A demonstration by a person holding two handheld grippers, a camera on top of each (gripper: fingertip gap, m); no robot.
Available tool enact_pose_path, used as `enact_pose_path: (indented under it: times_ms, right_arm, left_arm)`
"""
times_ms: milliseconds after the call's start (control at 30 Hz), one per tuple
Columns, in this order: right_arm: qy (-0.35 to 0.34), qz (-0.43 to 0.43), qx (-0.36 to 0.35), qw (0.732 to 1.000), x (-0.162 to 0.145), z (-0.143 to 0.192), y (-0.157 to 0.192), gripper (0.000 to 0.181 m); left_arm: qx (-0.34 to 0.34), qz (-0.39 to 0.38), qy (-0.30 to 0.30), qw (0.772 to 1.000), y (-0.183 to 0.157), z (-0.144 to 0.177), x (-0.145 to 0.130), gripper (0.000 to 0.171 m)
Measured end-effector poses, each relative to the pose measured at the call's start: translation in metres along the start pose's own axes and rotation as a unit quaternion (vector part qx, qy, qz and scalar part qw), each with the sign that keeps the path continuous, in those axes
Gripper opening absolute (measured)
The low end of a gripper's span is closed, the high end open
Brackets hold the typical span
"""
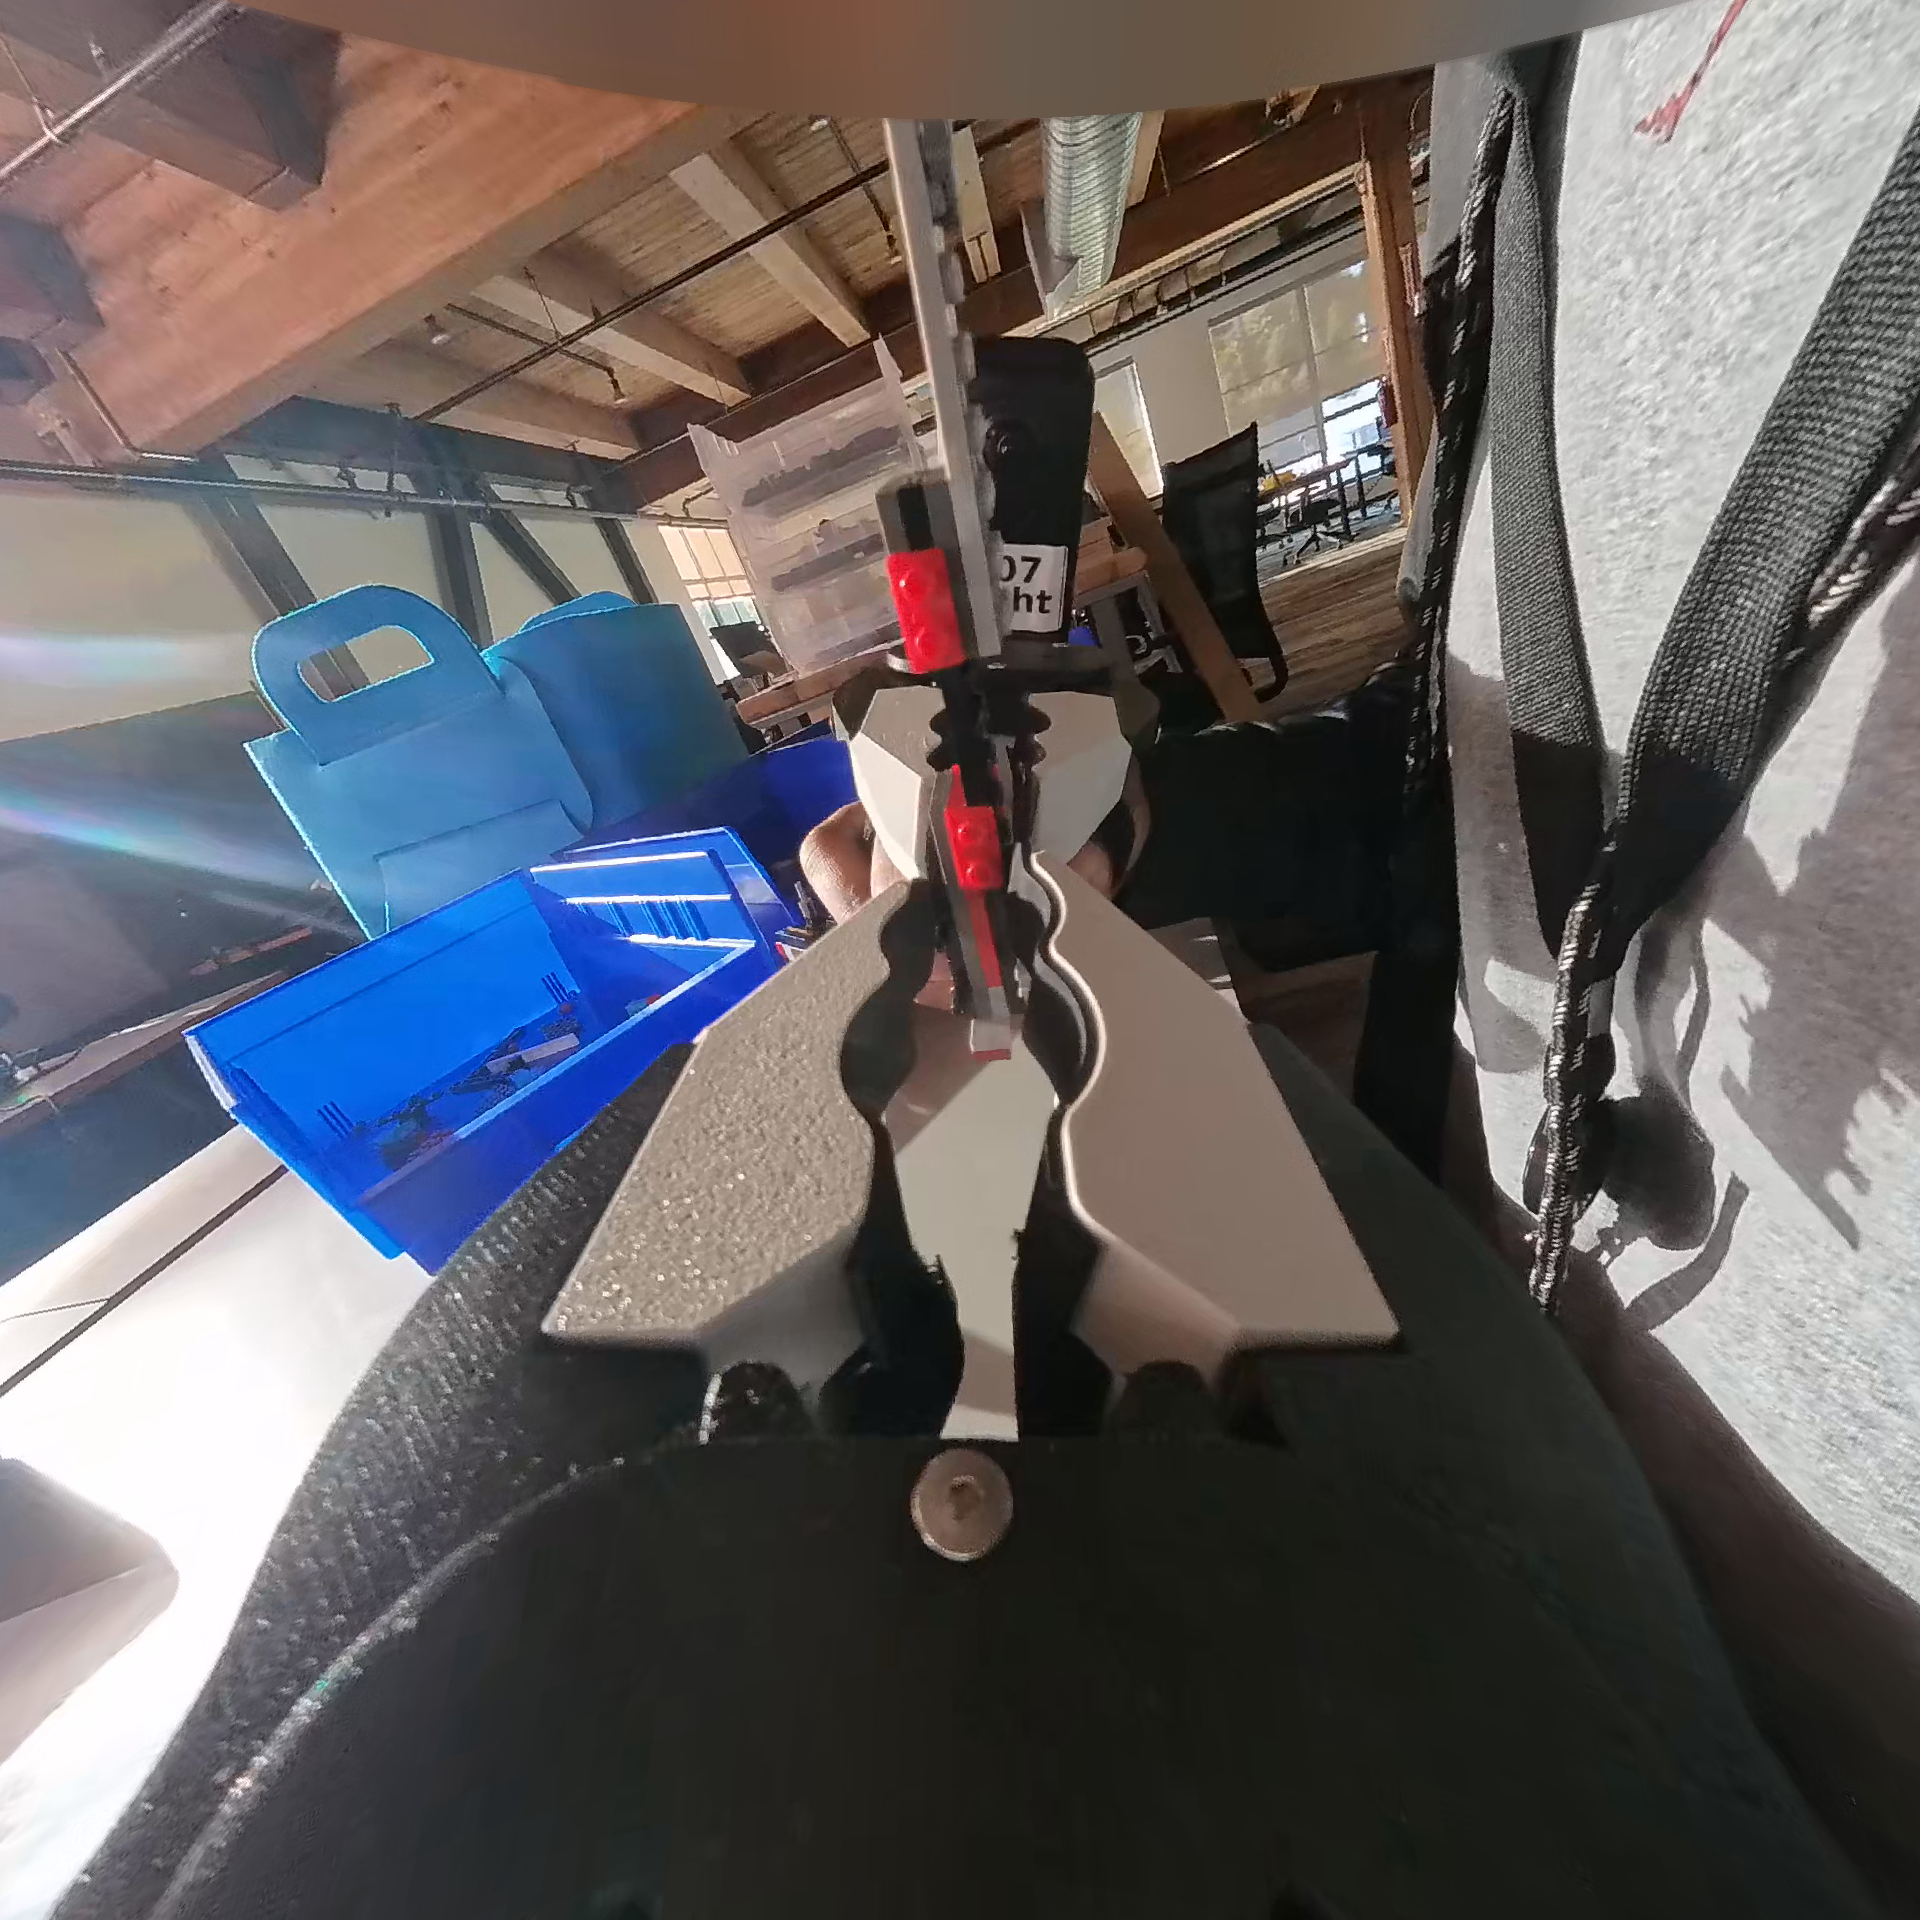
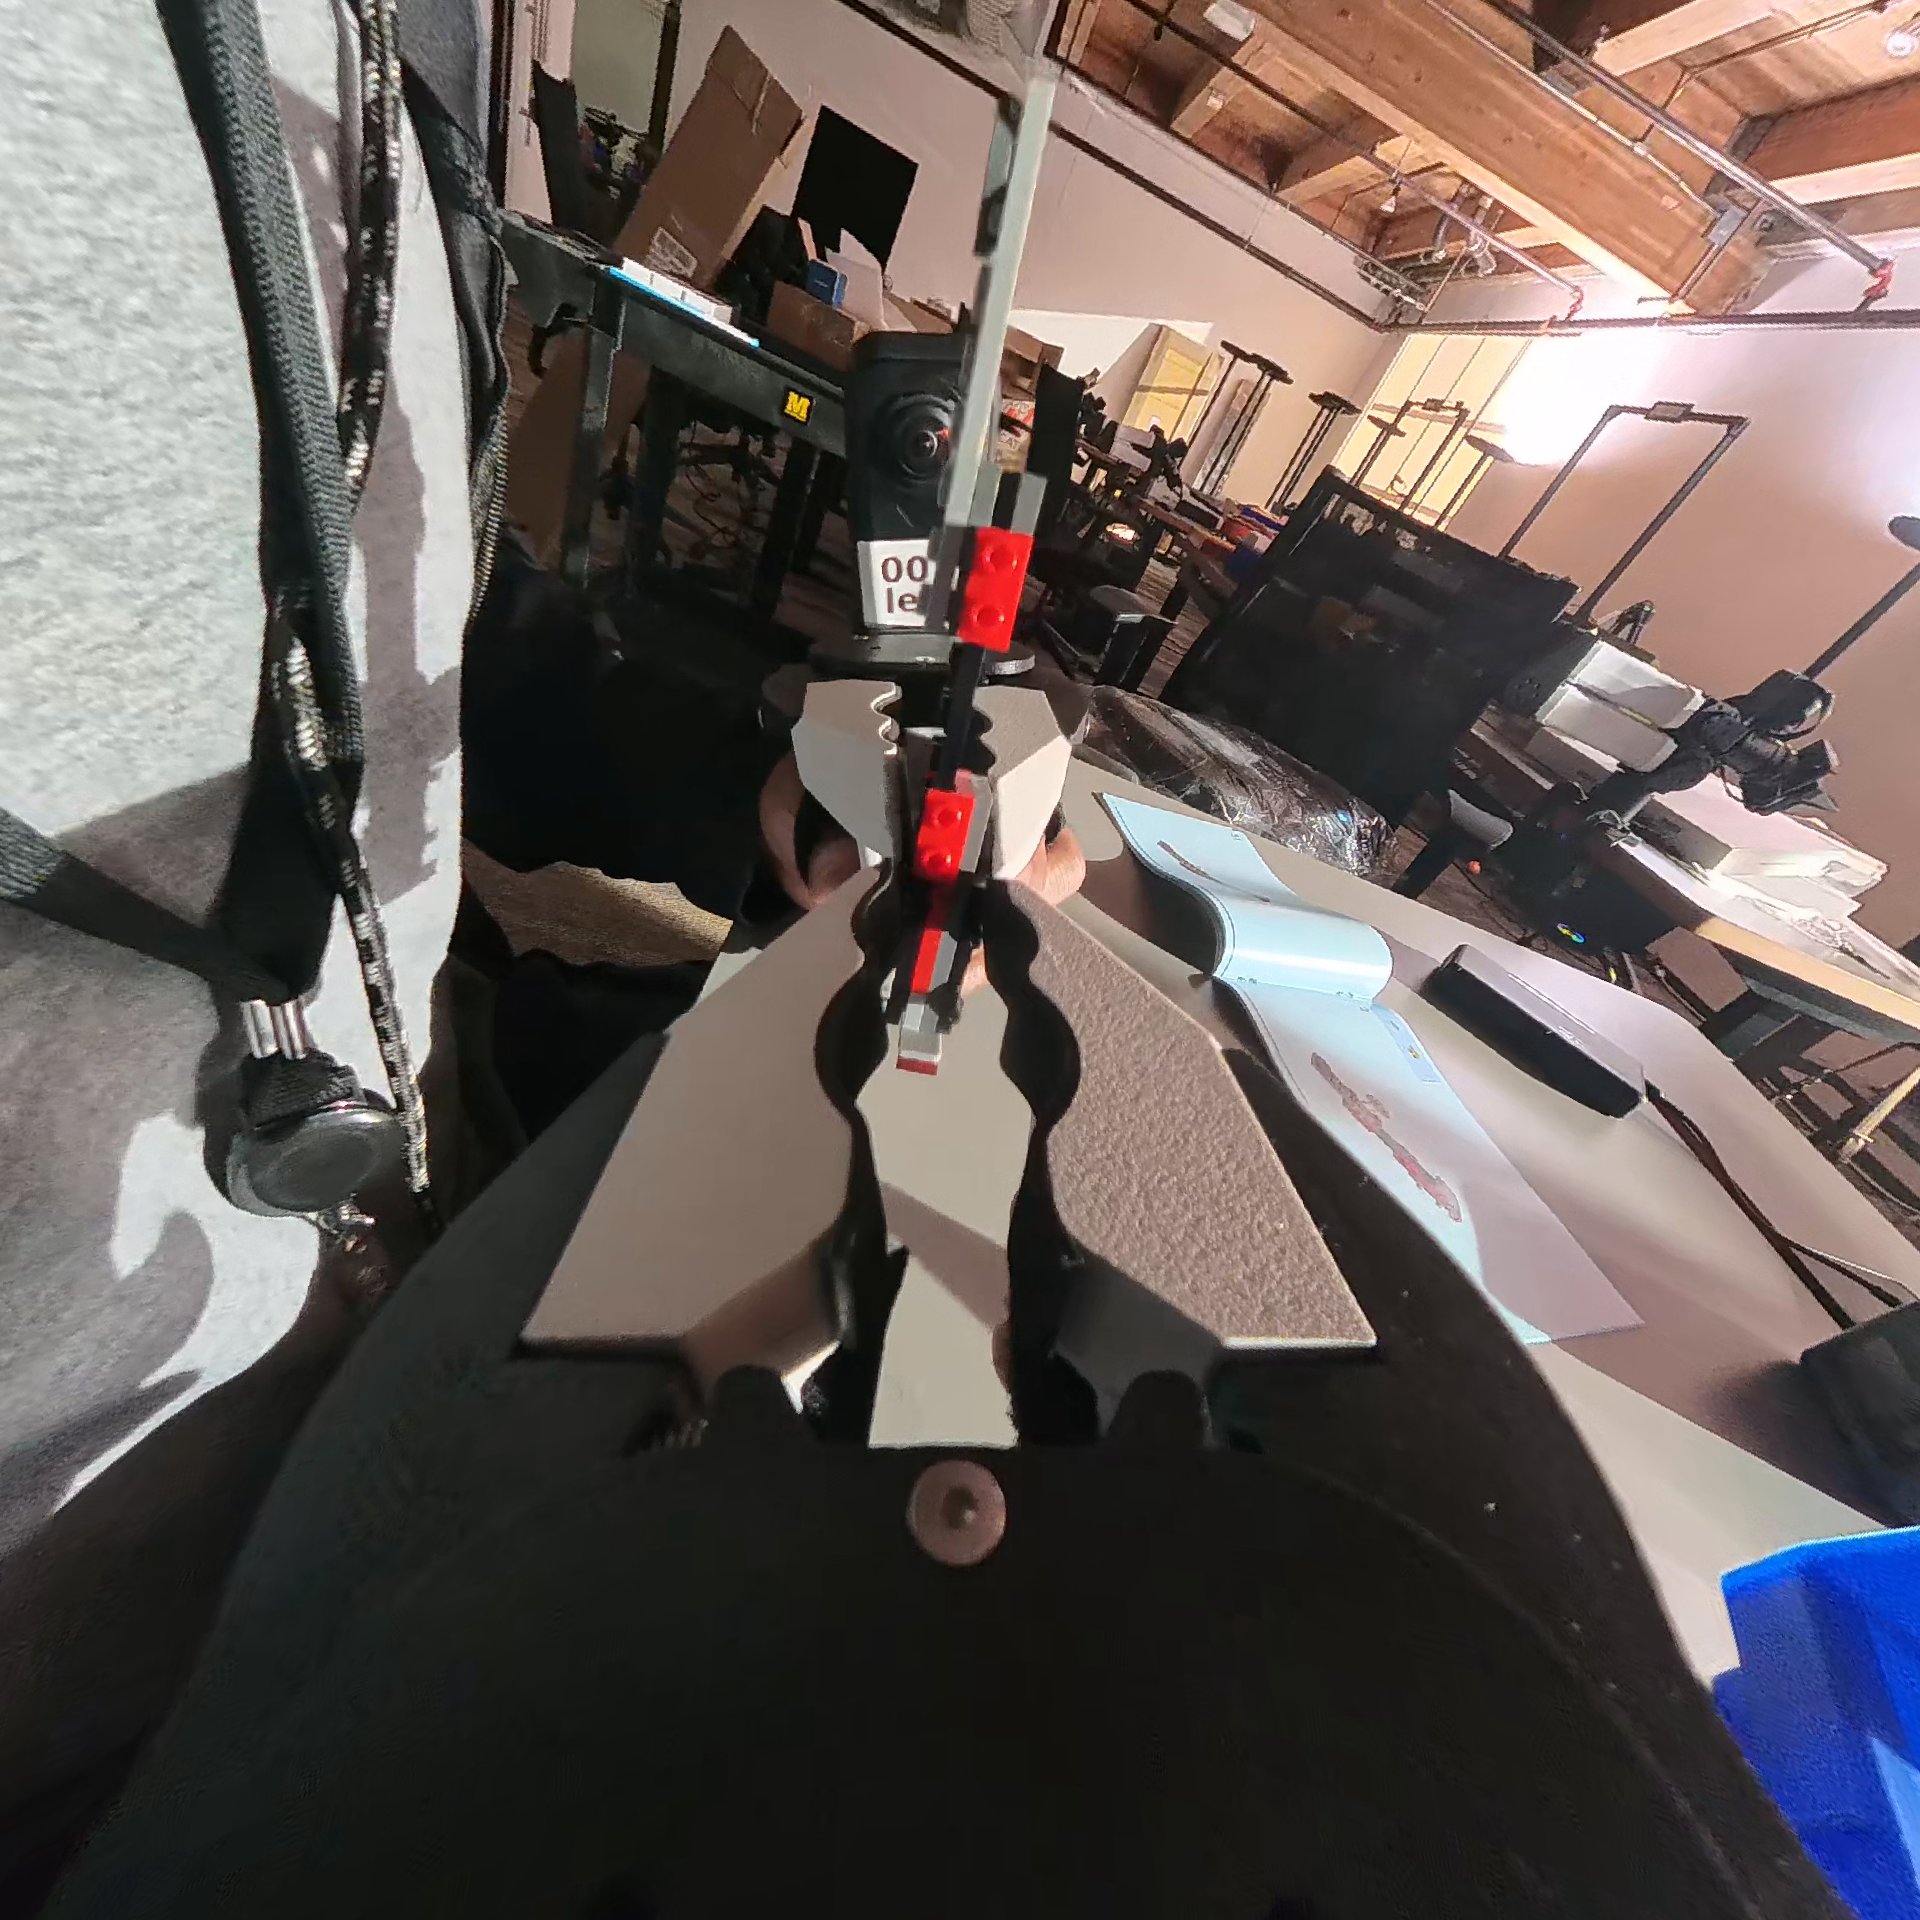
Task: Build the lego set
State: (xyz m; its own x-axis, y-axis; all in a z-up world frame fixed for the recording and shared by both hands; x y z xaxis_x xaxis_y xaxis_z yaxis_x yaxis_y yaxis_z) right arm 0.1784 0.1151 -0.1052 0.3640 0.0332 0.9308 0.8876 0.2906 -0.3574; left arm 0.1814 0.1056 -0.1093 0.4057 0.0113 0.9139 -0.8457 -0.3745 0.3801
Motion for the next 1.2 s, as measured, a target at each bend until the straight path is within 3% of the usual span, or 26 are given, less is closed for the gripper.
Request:
enact_pose_path:
  times_ms: [567, 767, 1200]
  right_arm:
    - [-0.008, -0.027, -0.03, 0.999, 0.0, -0.002, -0.01, 0.019]
    - [0.002, -0.057, -0.022, 0.998, -0.005, 0.002, -0.01, 0.032]
    - [0.01, -0.038, -0.022, 0.999, -0.01, -0.002, -0.006, 0.023]
  left_arm:
    - [0.029, 0.006, -0.008, 1.0, 0.009, 0.002, 0.0, 0.016]
    - [0.041, 0.016, -0.028, 0.999, 0.014, 0.006, 0.006, 0.016]
    - [0.018, 0.046, -0.031, 0.998, 0.009, 0.002, 0.003, 0.017]
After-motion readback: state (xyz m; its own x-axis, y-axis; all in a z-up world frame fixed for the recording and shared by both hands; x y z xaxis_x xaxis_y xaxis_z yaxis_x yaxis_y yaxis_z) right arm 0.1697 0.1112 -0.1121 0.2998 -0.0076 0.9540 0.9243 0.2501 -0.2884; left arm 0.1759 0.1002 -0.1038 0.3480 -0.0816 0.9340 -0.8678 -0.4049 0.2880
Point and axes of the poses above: each gripper's, where its closed fingertips meet, z back along the fingers, x out of its top, y = z × x across the jaws, the point moved 1 cm from there along z, back along the fingers, and after that the axes turned 2 degrees about -z, right-handed, at the moved point
